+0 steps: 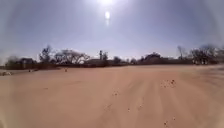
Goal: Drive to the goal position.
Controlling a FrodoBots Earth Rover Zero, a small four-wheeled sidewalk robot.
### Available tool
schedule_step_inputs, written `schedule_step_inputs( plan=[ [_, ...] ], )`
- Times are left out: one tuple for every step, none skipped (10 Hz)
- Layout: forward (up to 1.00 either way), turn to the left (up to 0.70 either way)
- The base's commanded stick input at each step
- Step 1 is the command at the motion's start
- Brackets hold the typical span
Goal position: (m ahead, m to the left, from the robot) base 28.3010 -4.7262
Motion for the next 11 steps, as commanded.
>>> schedule_step_inputs(
  plan=[
    [0.85,0.00],
    [0.85,0.00],
    [0.85,0.00],
    [0.85,0.00],
    [0.85,0.00],
    [0.85,0.00],
    [0.85,0.00],
    [0.85,0.00],
    [0.85,0.00],
    [0.85,0.00],
    [0.85,0.00]
  ],
)
